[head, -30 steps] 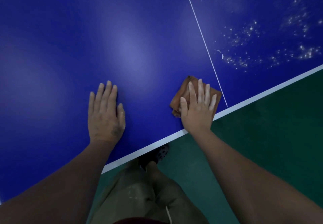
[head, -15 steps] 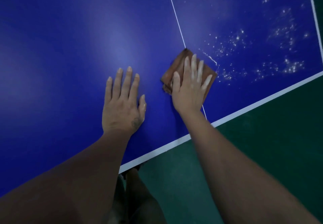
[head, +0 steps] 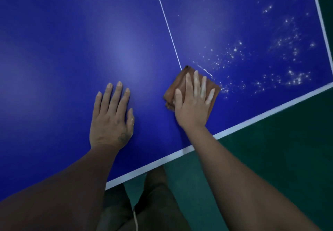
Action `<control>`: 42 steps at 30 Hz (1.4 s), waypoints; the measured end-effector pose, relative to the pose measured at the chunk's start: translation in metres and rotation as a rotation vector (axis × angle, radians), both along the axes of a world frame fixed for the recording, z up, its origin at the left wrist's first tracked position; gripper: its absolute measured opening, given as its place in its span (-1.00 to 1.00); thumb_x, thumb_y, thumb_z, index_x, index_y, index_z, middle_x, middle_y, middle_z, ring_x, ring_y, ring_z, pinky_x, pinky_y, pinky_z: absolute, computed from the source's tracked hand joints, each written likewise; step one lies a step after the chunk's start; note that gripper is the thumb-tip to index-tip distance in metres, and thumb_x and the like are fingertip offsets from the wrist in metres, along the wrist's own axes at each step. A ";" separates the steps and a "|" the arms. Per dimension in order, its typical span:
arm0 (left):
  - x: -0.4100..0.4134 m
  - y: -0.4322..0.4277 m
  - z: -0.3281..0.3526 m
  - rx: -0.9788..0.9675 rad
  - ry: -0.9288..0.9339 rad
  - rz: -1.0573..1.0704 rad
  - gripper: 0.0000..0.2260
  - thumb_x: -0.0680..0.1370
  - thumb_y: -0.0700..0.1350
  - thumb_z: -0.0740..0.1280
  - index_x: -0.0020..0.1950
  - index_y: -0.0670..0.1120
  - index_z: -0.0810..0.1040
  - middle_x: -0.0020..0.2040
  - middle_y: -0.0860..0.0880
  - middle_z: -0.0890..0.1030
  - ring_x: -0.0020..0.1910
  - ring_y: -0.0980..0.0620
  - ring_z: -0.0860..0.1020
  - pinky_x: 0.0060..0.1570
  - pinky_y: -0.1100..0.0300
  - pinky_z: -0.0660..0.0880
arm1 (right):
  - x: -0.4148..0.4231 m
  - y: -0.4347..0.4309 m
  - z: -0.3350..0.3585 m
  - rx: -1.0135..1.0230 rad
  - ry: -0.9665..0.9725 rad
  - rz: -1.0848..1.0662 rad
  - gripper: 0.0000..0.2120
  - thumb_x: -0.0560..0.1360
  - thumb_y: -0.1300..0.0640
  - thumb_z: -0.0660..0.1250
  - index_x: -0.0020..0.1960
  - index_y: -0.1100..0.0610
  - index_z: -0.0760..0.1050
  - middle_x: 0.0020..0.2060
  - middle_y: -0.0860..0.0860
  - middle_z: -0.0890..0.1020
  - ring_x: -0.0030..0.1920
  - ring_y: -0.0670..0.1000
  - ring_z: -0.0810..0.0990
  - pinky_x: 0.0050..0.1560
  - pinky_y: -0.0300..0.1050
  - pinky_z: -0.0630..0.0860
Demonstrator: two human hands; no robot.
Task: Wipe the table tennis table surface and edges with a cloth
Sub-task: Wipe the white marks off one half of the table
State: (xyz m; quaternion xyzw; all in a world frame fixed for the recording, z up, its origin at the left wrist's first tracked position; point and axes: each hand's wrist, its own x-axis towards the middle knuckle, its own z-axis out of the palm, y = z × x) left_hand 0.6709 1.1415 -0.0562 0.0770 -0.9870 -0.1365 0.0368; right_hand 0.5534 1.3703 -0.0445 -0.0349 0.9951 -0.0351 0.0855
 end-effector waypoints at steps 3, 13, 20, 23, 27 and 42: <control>0.000 0.000 -0.001 -0.007 0.029 0.010 -0.48 0.79 0.03 0.09 0.73 -0.15 0.28 0.77 -0.12 0.19 0.78 -0.15 0.07 0.72 -0.24 0.08 | -0.059 0.000 0.001 -0.020 -0.007 0.055 -0.37 0.76 -0.23 -0.06 0.77 -0.02 -0.01 0.76 -0.03 -0.02 0.75 0.09 -0.12 0.68 0.38 -0.18; -0.002 0.007 0.006 -0.015 0.014 0.053 -0.49 0.79 0.00 0.09 0.73 -0.15 0.30 0.76 -0.12 0.23 0.77 -0.16 0.11 0.71 -0.27 0.12 | 0.033 -0.001 -0.004 -0.036 0.032 0.234 -0.38 0.78 -0.21 -0.05 0.76 0.02 0.05 0.76 0.00 0.04 0.75 0.13 -0.05 0.65 0.44 -0.02; -0.011 0.087 0.019 0.015 -0.119 0.467 -0.43 0.78 0.04 0.03 0.78 -0.12 0.14 0.80 -0.11 0.07 0.79 -0.17 -0.01 0.74 -0.21 -0.04 | -0.067 -0.008 -0.002 -0.026 0.014 0.147 -0.37 0.76 -0.25 -0.11 0.77 -0.04 -0.03 0.76 -0.06 -0.04 0.75 0.09 -0.10 0.66 0.40 -0.13; -0.011 0.098 0.013 0.012 -0.126 0.528 -0.39 0.76 0.10 0.05 0.79 -0.10 0.11 0.80 -0.09 0.05 0.79 -0.14 -0.02 0.75 -0.17 -0.07 | -0.120 -0.013 -0.003 -0.082 -0.016 0.016 -0.36 0.76 -0.25 -0.10 0.77 -0.05 -0.04 0.76 -0.06 -0.09 0.75 0.08 -0.16 0.66 0.40 -0.20; -0.009 0.098 0.009 0.004 -0.107 0.532 -0.40 0.76 0.10 0.07 0.78 -0.09 0.14 0.80 -0.09 0.07 0.79 -0.13 -0.01 0.75 -0.17 -0.07 | -0.095 -0.016 -0.004 -0.041 0.020 0.103 -0.36 0.76 -0.24 -0.12 0.77 -0.02 -0.05 0.76 -0.03 -0.08 0.75 0.10 -0.13 0.66 0.40 -0.14; -0.012 0.100 0.008 0.011 -0.094 0.548 -0.40 0.75 0.07 0.10 0.77 -0.12 0.18 0.80 -0.09 0.10 0.79 -0.11 -0.02 0.75 -0.18 -0.07 | -0.076 0.105 -0.008 -0.032 0.047 0.200 -0.37 0.76 -0.24 -0.02 0.76 -0.01 0.07 0.75 -0.04 0.05 0.75 0.10 -0.03 0.68 0.39 -0.09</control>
